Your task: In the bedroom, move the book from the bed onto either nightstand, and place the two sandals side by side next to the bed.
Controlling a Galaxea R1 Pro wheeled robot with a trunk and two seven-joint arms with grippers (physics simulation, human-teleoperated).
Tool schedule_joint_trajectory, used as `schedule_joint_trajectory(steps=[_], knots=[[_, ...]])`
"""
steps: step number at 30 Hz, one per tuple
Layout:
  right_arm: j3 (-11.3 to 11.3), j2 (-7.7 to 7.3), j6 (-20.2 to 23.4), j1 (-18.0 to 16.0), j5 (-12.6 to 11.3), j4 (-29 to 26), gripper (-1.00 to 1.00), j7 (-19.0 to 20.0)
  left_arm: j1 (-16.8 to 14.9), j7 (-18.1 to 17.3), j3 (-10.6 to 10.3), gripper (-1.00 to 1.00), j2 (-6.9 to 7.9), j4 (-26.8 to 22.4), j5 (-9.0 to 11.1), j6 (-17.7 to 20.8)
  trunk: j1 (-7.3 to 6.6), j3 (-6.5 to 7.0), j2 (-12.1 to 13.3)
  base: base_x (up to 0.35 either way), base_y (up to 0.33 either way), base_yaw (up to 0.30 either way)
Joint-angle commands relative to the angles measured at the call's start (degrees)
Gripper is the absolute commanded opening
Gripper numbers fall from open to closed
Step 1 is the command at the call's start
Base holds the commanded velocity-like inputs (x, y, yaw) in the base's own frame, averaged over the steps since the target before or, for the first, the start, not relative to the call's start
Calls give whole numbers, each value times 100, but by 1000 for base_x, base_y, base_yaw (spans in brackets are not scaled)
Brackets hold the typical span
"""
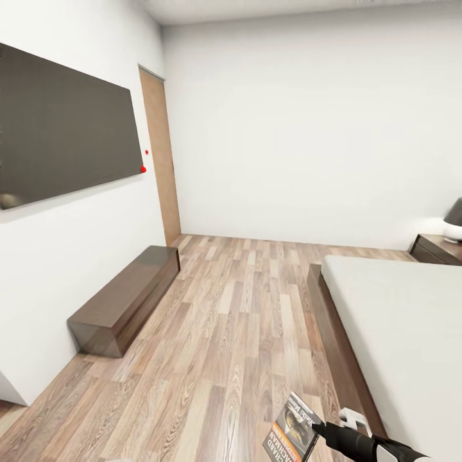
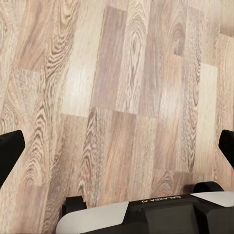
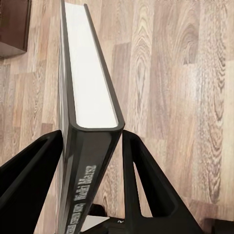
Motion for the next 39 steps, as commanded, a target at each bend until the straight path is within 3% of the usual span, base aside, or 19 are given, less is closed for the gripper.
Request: schedule_joint_trajectory(steps=[1,18,39], knots=[[43,-1,26,-10,-62,13,-100,30,-6,-13,45,100,1,4,-62,-28,4,-4,-13,0,0,0],[43,-1,26,-10,-62,13,-100,24,-6,-13,45,100,1,5,-62,-28,4,143,-13,0,0,0],[43,-1,33,-10,-62,118,-100,12,-6,-13,45,100,1,5,-62,-28,4,150,-13,0,0,-4]])
